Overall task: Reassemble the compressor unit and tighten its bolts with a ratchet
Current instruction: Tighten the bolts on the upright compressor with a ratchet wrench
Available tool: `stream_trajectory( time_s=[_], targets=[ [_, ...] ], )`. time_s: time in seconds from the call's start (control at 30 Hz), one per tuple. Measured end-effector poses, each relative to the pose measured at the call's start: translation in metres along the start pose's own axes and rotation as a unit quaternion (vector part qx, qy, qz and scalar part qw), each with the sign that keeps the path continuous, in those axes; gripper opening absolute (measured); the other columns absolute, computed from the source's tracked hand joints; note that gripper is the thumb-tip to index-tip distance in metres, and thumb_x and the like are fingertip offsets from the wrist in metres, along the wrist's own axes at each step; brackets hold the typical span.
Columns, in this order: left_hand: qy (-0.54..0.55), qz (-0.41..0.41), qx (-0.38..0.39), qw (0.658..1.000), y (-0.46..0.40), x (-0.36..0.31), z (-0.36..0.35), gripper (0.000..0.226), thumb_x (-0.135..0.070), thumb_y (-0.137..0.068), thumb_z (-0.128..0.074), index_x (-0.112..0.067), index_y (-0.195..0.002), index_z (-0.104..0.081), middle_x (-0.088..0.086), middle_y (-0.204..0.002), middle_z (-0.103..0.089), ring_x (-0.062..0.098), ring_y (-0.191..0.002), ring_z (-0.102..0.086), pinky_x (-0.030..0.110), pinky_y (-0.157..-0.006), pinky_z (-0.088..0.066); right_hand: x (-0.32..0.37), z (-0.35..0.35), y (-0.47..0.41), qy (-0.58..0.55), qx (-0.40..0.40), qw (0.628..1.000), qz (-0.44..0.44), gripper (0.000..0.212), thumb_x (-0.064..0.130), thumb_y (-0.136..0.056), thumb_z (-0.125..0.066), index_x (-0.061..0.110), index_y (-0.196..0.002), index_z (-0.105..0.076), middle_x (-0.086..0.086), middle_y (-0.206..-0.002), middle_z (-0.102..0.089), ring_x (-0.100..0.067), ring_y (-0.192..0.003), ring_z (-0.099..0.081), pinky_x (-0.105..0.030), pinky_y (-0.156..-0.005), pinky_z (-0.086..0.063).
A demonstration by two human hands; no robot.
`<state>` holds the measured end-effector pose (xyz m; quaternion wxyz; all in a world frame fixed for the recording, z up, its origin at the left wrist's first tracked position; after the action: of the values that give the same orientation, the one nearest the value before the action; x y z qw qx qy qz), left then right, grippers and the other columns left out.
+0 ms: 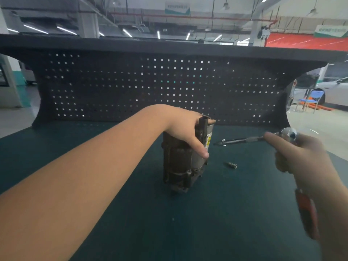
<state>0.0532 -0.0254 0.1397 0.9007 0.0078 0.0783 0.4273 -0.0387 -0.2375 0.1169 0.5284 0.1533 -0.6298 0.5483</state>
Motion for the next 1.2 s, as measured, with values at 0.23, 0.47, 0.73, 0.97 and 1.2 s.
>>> stream_trajectory(
  time_s=[0.23,0.47,0.73,0.97,1.2],
  targets=[
    [0.005,-0.001,0.002,1.0,-0.003,0.0,0.001,0.111,-0.064,-0.064,-0.077,-0.042,-0.153,-0.015,-0.02,-0.154,-0.029,0.012,-0.136,-0.037,0.021,-0.093,-0.027,0.082,0.0,-0.005,0.198,0.012,0.965,0.171,0.025,0.054,-0.07,-0.065,0.036,-0.084,-0.056,0.008,-0.057,-0.062,-0.013,-0.044,-0.044,-0.017,-0.04,-0.034],
    [-0.037,-0.002,0.011,0.999,-0.006,-0.001,0.001,0.108,-0.038,-0.074,-0.083,-0.04,-0.154,-0.012,-0.014,-0.155,-0.029,0.014,-0.135,-0.038,0.019,-0.092,-0.032,0.135,-0.028,-0.015,0.194,0.031,0.948,0.25,0.013,0.047,-0.077,-0.064,0.036,-0.084,-0.062,0.023,-0.062,-0.062,0.007,-0.052,-0.05,-0.001,-0.051,-0.034],
    [0.007,-0.03,-0.006,1.0,0.0,-0.009,0.002,0.048,-0.027,-0.069,-0.086,-0.036,-0.105,-0.055,-0.015,-0.098,-0.067,0.011,-0.091,-0.066,0.038,-0.087,-0.056,0.147,-0.06,-0.032,0.255,0.064,0.932,0.249,0.036,0.055,-0.076,-0.064,0.031,-0.102,-0.069,0.022,-0.064,-0.056,0.01,-0.064,-0.056,-0.01,-0.058,-0.039],
    [0.054,0.003,0.041,0.998,-0.001,-0.002,-0.004,0.063,-0.023,-0.07,-0.085,-0.027,-0.124,-0.054,0.0,-0.112,-0.068,0.025,-0.098,-0.069,0.047,-0.085,-0.058,0.152,-0.073,-0.04,0.287,0.102,0.918,0.253,0.038,0.055,-0.076,-0.063,0.03,-0.104,-0.068,0.031,-0.05,-0.051,0.01,-0.052,-0.049,-0.022,-0.056,-0.038],
    [0.09,-0.025,0.056,0.994,0.003,-0.003,0.004,0.049,-0.014,-0.072,-0.083,-0.026,-0.115,-0.062,-0.004,-0.104,-0.072,0.019,-0.094,-0.071,0.035,-0.081,-0.059,0.175,-0.1,-0.037,0.339,0.16,0.878,0.298,0.056,0.065,-0.07,-0.056,0.029,-0.112,-0.068,0.03,-0.059,-0.044,0.009,-0.058,-0.047,-0.024,-0.063,-0.037]
  ],
)
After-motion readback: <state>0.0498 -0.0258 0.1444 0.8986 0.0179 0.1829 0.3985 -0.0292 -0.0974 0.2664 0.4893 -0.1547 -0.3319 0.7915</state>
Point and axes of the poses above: each hand's wrist, its own y-axis away from the middle knuckle, its own z-axis out of the back of the hand, x = y × z, the point moved 10 cm from there along -y, towards the middle knuckle
